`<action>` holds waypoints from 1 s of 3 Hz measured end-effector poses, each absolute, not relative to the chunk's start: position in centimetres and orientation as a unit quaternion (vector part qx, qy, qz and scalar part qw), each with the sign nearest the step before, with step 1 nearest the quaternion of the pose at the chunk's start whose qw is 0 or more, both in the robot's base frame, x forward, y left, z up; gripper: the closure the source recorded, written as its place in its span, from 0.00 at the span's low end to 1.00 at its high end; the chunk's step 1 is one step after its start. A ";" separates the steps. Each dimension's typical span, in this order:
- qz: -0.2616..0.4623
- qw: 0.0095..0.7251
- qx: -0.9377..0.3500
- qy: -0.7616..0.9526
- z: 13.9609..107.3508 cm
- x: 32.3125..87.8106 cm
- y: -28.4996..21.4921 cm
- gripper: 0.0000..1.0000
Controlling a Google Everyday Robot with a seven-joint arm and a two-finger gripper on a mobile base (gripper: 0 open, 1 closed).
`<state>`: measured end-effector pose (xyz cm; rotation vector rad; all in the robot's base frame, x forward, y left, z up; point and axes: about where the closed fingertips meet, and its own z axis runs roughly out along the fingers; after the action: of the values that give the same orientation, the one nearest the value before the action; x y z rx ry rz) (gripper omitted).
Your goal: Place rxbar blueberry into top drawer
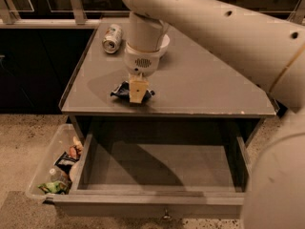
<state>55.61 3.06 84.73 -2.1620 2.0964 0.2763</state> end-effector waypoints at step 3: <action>0.068 0.058 -0.679 0.728 88.3 46.3 -5.3 1.00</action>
Offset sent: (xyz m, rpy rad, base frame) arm -0.1145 -0.1071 0.0685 -0.0812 -0.0626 -0.1160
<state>46.33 -5.26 88.26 -2.0582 2.2070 0.2061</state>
